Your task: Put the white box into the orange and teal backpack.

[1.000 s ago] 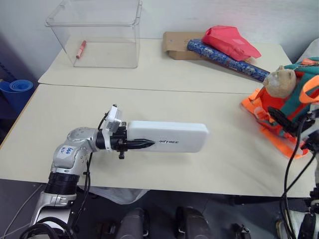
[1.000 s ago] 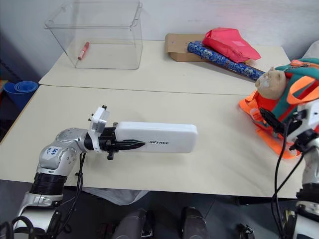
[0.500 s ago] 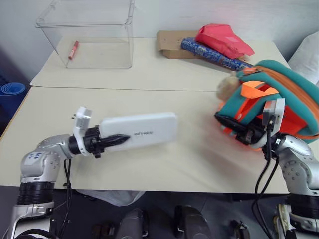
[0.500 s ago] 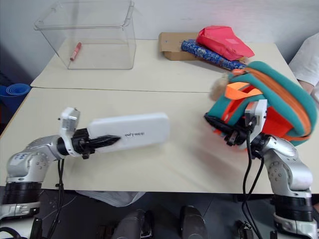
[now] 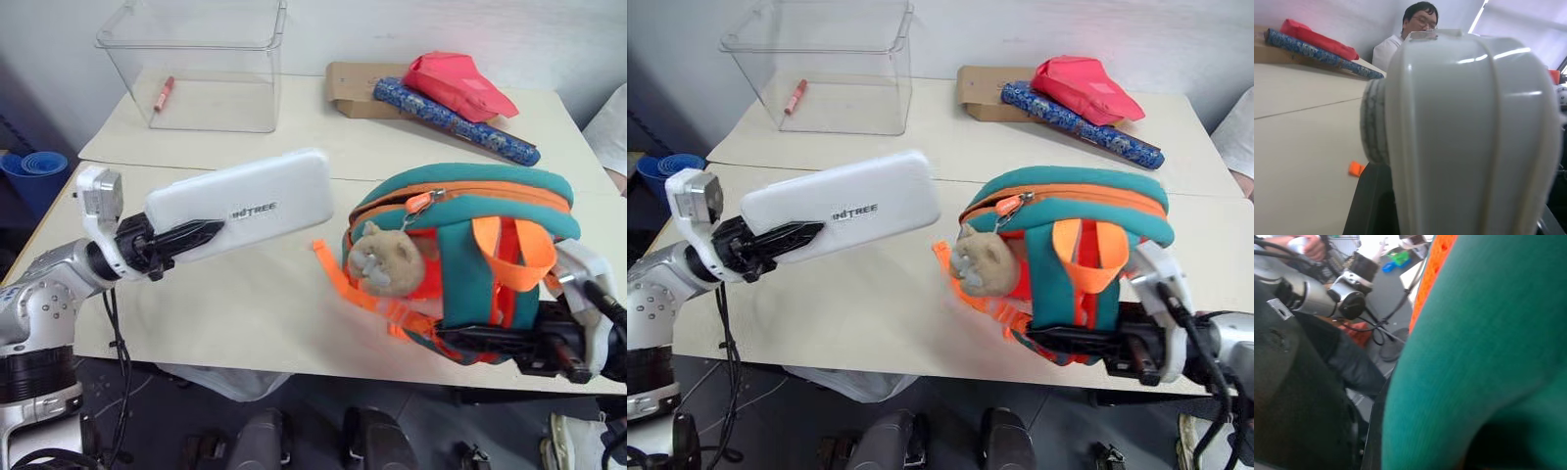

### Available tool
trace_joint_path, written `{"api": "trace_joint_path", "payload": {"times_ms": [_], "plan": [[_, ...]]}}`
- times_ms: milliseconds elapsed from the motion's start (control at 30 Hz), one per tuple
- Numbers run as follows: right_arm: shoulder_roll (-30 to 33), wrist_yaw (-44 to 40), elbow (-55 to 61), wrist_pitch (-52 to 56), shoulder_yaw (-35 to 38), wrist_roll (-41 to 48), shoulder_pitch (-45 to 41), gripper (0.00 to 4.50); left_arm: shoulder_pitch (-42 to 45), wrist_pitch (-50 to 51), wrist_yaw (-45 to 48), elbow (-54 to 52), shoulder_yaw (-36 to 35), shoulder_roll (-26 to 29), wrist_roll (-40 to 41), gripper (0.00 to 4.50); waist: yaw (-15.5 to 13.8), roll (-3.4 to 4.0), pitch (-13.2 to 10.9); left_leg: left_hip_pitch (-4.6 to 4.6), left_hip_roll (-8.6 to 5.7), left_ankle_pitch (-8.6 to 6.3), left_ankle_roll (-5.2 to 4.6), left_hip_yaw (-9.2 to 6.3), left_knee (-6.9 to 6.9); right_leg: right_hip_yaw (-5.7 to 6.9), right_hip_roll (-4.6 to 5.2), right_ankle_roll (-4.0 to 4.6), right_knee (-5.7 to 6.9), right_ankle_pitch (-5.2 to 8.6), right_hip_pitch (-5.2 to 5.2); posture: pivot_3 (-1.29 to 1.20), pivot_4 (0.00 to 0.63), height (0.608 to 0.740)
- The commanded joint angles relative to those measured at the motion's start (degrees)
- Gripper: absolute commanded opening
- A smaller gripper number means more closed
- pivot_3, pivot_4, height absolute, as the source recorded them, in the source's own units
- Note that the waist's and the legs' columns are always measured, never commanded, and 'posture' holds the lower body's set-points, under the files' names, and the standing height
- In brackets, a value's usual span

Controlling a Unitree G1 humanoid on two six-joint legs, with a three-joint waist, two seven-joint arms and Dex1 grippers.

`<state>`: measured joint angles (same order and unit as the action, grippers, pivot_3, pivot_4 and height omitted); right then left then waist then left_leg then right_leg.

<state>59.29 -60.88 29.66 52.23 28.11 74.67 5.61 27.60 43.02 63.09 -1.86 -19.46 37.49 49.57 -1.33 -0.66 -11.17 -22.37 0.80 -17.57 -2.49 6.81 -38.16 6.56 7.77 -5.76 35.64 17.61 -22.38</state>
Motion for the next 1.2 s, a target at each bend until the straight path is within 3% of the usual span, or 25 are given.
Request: {"api": "trace_joint_path", "payload": {"times_ms": [33, 200, 400, 567, 800, 900, 1033, 1200], "plan": [[-0.01, -2.03, -1.27, -1.59, 0.09, -2.75, -0.72, 0.03, 4.80, -4.57, 0.01, -1.77, 4.31, -2.94, -1.92, 1.24, -0.24, -0.02, -0.01, 0.00, 0.00, 0.00, 0.00, 0.00, 0.00, 0.00, -0.01, -0.01, 0.02, -0.01, 0.00, 0.00, 0.150, 0.740], [-1.55, -2.50, -2.14, -2.67, -1.11, -5.46, -0.91, 0.03, 10.95, -7.92, 4.16, -0.03, 11.19, -6.09, -4.63, 1.24, -0.29, -0.06, -0.03, -0.06, -0.01, 0.02, 0.00, 0.04, -0.02, 0.03, -0.13, -0.04, 0.01, -0.02, -0.02, 0.00, 0.150, 0.740], [-3.20, -1.85, -1.79, -3.06, -1.79, -6.82, -1.39, 0.03, 18.01, -20.52, 9.54, 7.43, 23.05, -6.63, -19.37, 1.24, -0.18, -0.07, -0.03, -0.03, -0.04, 0.06, -0.05, 0.15, -0.09, 0.05, -0.32, -0.04, 0.04, -0.02, -0.03, 0.00, 0.150, 0.740], [-3.70, -1.80, -1.79, -3.16, -1.45, -7.53, -1.38, 0.03, 26.76, -18.76, 6.77, 10.98, 32.93, -7.96, -30.21, 1.24, -0.58, -0.13, -0.05, -0.07, -0.10, 0.09, -0.14, 0.11, -0.13, 0.00, -0.20, -0.14, -0.03, -0.08, 0.01, 0.00, 0.150, 0.740], [-4.86, -0.91, -1.22, -3.88, -3.06, -8.18, -2.42, 0.03, 35.54, -22.50, -3.09, 24.70, 37.14, -28.83, -35.41, 1.24, -1.46, -0.16, -0.06, -0.19, -0.15, 0.11, -0.26, 0.07, -0.17, 0.03, -0.19, -0.21, -0.02, -0.12, -0.01, 0.00, 0.150, 0.740], [-5.51, 0.04, -0.95, -4.29, -3.98, -8.59, -3.44, 0.03, 36.33, -27.66, -4.48, 30.99, 35.55, -33.57, -36.14, 1.24, -1.07, -0.16, -0.06, -0.32, -0.11, 0.12, -0.25, 0.08, -0.26, 0.07, -0.18, -0.21, -0.06, -0.12, -0.16, 0.00, 0.150, 0.740], [-6.80, 1.77, -0.59, -4.66, -4.23, -8.80, -4.16, 0.00, 35.50, -27.55, -2.96, 32.47, 31.69, -34.61, -33.59, 2.53, -0.33, -0.16, -0.06, -0.33, -0.02, 0.15, -0.20, 0.04, -0.33, 0.11, -0.11, -0.20, -0.02, -0.12, -0.17, 0.00, 0.150, 0.740], [-9.50, 4.81, -0.76, -6.83, -4.40, -9.97, -4.41, 0.00, 33.46, -27.32, 4.82, 29.97, 25.47, -28.73, -28.36, 3.86, 0.22, -0.16, -0.06, -0.36, -0.01, 0.15, -0.20, 0.00, -0.39, 0.13, -0.10, -0.20, -0.01, -0.12, -0.17, 0.00, 0.150, 0.740]]}}
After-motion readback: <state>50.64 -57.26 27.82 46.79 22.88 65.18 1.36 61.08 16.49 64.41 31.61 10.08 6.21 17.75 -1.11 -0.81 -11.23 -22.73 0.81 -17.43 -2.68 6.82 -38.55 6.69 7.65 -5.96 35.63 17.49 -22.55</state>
